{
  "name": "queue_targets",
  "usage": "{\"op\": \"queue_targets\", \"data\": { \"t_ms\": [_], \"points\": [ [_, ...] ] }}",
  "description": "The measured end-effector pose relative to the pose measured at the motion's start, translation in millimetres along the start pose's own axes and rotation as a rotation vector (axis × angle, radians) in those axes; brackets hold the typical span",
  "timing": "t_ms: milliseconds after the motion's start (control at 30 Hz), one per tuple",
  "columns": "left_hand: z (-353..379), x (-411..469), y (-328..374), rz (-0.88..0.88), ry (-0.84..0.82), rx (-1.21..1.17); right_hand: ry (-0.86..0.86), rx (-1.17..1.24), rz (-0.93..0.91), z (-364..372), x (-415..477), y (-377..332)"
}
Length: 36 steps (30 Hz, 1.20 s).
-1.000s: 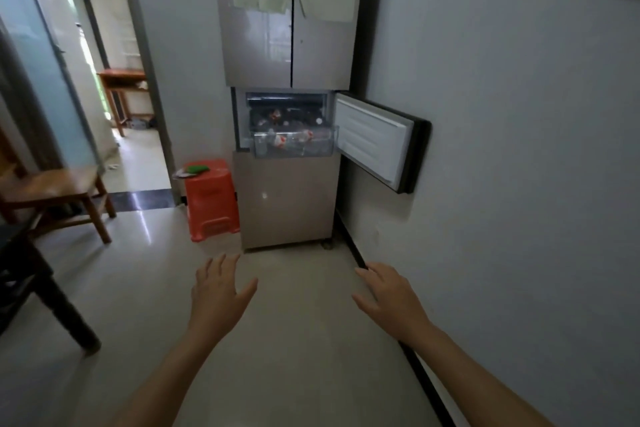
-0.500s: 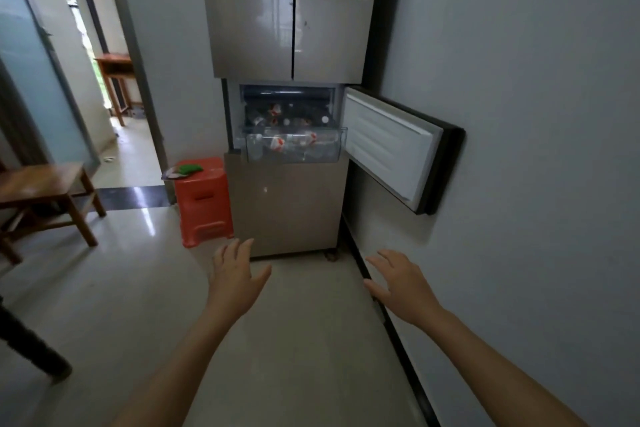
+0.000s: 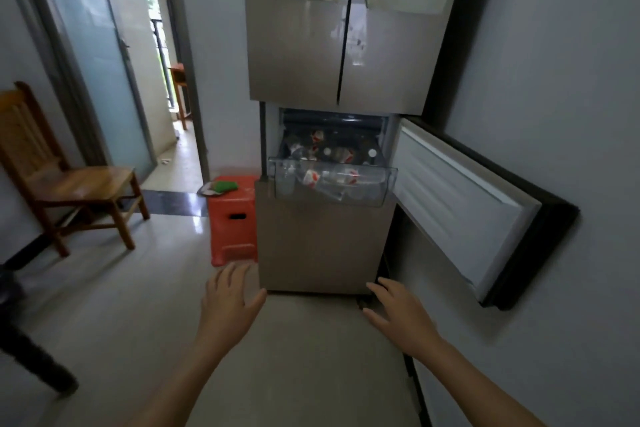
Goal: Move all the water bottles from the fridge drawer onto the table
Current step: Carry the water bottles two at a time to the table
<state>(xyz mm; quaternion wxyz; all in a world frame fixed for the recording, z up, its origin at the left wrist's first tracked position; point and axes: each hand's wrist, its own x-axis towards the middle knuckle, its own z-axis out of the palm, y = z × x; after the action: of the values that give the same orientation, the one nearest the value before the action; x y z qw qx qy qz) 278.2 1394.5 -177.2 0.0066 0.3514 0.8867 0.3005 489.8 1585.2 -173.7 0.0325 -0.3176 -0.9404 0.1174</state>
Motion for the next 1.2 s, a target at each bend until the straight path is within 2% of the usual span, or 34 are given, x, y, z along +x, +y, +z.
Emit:
{"op": "queue_targets", "data": {
  "t_ms": [233,500,667,867,1200],
  "points": [
    [24,126,-36,-0.06,0.018,-0.004,0.005,0.048,-0.027,6,134,-8],
    [38,268,-42,-0.048,-0.017,-0.065,0.049,0.117,0.074,-11,257,-9],
    [68,304,-56,-0.039,-0.113,-0.084,-0.042,0.121,0.134,3,287,-3],
    [94,336,-51,-0.035,-0.175,-0.102,-0.048,0.191,0.174,-2,326,15],
    [129,418,-8,0.08,-0.058,-0.086,0.158,0.359,0.095,-30,449,65]
  ]
}}
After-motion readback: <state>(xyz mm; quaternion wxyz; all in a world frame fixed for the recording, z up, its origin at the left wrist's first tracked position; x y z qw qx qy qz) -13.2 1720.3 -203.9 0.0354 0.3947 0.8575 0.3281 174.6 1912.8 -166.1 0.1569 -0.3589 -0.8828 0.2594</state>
